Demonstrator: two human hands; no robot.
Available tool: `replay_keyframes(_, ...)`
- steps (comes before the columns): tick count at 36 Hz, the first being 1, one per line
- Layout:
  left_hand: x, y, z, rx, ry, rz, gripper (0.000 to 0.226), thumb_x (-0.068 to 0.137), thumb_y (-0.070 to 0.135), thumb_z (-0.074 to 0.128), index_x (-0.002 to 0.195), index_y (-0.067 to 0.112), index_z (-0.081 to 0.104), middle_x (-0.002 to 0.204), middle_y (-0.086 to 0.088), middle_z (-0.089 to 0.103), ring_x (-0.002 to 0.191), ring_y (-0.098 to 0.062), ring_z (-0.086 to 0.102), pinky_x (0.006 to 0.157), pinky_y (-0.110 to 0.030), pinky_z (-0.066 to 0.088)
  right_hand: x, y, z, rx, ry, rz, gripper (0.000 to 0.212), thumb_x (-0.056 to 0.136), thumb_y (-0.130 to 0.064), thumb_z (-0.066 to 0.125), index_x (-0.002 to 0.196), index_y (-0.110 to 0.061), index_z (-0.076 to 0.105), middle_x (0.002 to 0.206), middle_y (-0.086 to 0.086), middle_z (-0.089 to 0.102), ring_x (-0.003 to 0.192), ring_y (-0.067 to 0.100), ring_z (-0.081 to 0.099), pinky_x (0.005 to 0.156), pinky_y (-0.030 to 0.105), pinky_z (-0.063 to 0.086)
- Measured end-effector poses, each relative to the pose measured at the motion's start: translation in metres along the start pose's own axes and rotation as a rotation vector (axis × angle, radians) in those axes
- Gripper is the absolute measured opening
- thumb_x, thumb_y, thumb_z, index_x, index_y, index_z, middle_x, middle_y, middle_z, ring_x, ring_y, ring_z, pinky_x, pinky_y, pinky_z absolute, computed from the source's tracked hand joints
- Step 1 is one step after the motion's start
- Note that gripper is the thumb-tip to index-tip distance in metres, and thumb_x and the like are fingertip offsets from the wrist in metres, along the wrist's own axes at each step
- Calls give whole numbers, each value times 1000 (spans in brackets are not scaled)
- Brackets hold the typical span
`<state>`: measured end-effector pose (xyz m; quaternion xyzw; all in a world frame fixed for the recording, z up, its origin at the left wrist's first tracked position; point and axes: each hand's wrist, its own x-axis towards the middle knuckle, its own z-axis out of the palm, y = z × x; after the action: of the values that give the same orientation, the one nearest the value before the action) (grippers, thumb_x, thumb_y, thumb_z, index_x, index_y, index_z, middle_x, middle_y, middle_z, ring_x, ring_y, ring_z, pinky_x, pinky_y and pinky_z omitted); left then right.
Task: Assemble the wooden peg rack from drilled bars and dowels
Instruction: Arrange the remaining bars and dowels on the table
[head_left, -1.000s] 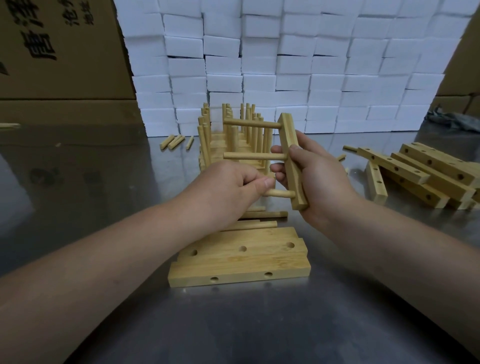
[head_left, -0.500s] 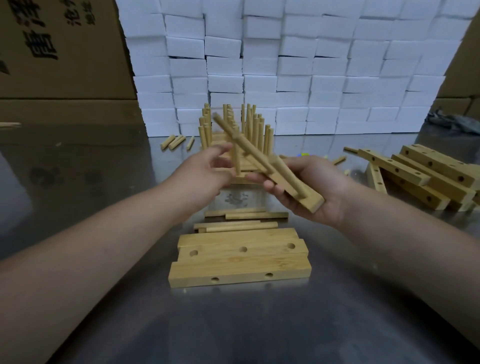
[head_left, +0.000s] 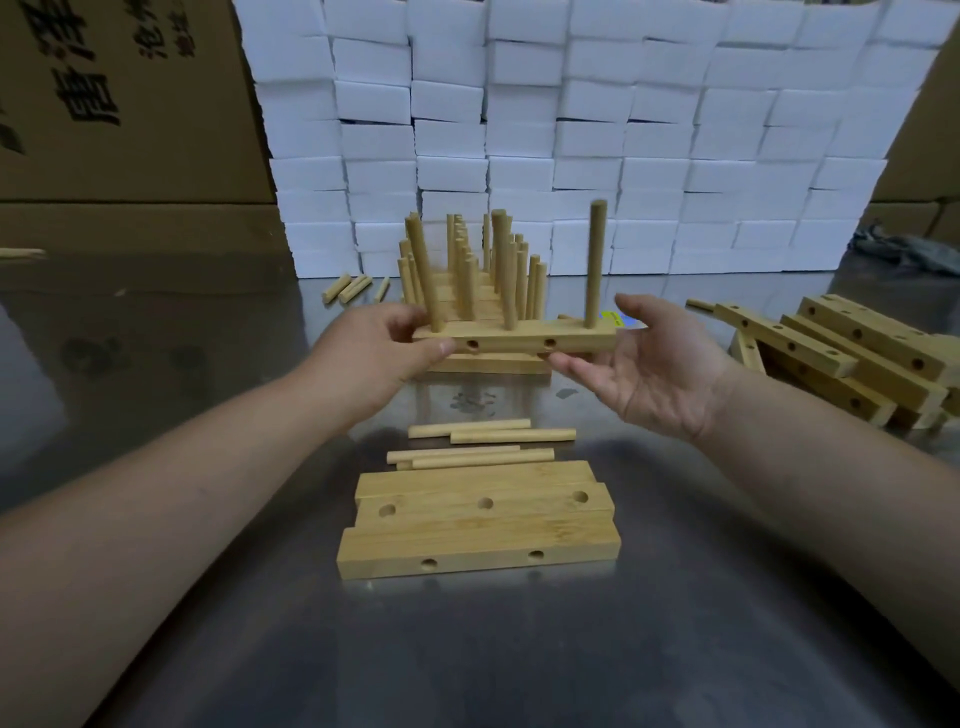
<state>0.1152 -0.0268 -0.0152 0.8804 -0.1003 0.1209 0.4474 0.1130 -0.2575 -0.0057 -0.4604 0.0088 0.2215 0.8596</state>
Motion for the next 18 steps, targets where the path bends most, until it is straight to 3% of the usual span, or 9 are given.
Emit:
replay_keyframes(2, 3, -6, -1, 22, 40, -51, 48, 84, 34, 64, 129, 19, 53, 85, 12, 58, 82, -2, 55, 62, -12, 33, 4, 3, -3, -71, 144, -105, 49, 98, -33, 37, 103, 12, 57, 84, 26, 69, 66, 30, 71, 49, 25, 55)
replay_keyframes(5, 4, -12, 1, 69, 28, -124, 44, 84, 33, 65, 126, 19, 57, 86, 7, 63, 78, -7, 59, 61, -17, 37, 10, 9, 0, -118, 234, -190, 35, 97, -23, 43, 100, 10, 55, 87, 26, 66, 64, 30, 70, 50, 25, 55)
replay_keyframes(8, 5, -17, 3, 129, 15, -148, 48, 84, 35, 65, 127, 17, 56, 108, -3, 65, 95, -17, 61, 78, -26, 43, 15, 15, 1, -186, 277, -231, 25, 95, -17, 48, 106, 6, 50, 90, 22, 62, 71, 30, 68, 54, 25, 57)
replay_keyframes(14, 6, -24, 4, 202, 11, -178, 47, 85, 39, 63, 127, 18, 56, 119, -2, 61, 92, -12, 51, 79, -24, 35, 18, 21, -1, -330, 375, -220, 17, 93, -11, 49, 106, 0, 49, 88, 21, 61, 75, 27, 67, 56, 23, 57)
replay_keyframes(16, 5, -25, 4, 232, -5, -181, 38, 86, 39, 62, 120, 21, 62, 109, -1, 66, 87, -13, 56, 71, -24, 38, 18, 23, 1, -420, 406, -185, 12, 92, -8, 50, 95, 3, 53, 86, 18, 62, 72, 23, 67, 62, 24, 58)
replay_keyframes(18, 5, -27, 3, 281, -26, -177, 15, 88, 39, 60, 91, 26, 66, 80, 0, 71, 69, -11, 59, 55, -23, 35, 20, 24, 3, -578, 440, -196, 12, 90, -5, 51, 82, 4, 54, 78, 13, 63, 68, 20, 65, 72, 27, 56)
